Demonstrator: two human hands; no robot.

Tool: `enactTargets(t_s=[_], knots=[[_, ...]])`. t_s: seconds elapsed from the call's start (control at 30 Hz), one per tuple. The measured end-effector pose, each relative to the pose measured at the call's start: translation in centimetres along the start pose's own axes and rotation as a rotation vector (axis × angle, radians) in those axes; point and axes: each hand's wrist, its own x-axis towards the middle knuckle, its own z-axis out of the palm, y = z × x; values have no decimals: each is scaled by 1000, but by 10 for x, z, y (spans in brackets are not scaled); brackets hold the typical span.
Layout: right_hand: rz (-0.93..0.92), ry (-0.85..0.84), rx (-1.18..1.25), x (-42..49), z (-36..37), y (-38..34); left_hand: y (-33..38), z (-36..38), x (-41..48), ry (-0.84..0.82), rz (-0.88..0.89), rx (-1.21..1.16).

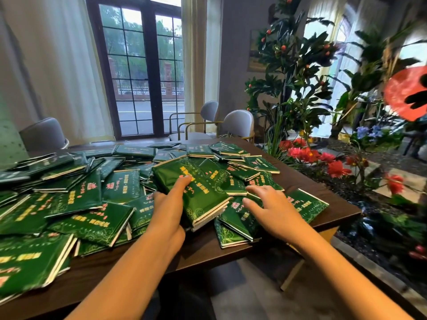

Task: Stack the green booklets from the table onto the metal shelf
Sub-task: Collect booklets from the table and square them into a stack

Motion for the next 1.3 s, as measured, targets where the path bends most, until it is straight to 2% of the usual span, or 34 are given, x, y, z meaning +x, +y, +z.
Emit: enactTargets(t_s=[0.07, 0.13, 0.27, 0.37, 0.43, 0.5, 0.63, 0.8, 0.93, 1.17, 1.3], knots=[[37, -68, -249, -2, 0, 4, 1, -4, -2, -18, 5, 20], [55, -119, -349, -4, 0, 4, 2, -10, -5, -51, -4, 42], [76, -175, -337, -3, 2, 4, 3, -17, -12, -91, -18, 61], [53, -122, -281, 0, 5, 5, 3, -22, -17, -121, -26, 70], [42, -92, -166, 2, 8, 6, 2, -25, -19, -134, -20, 91], [26, -46, 48, 2, 9, 5, 1, -27, -22, -145, -7, 112], [-33, 167, 418, -1, 11, 0, -2, -30, -25, -162, 2, 126], [55, 367, 790, 2, 9, -3, -2, -30, -24, -198, 16, 162], [116, 369, 966, 4, 7, -8, 0, -29, -24, -221, -18, 178], [234, 219, 1116, 4, 1, -9, -2, -28, -21, -224, -28, 200], [186, 169, 1226, -1, -5, -18, -2, -27, -20, -208, -39, 218]])
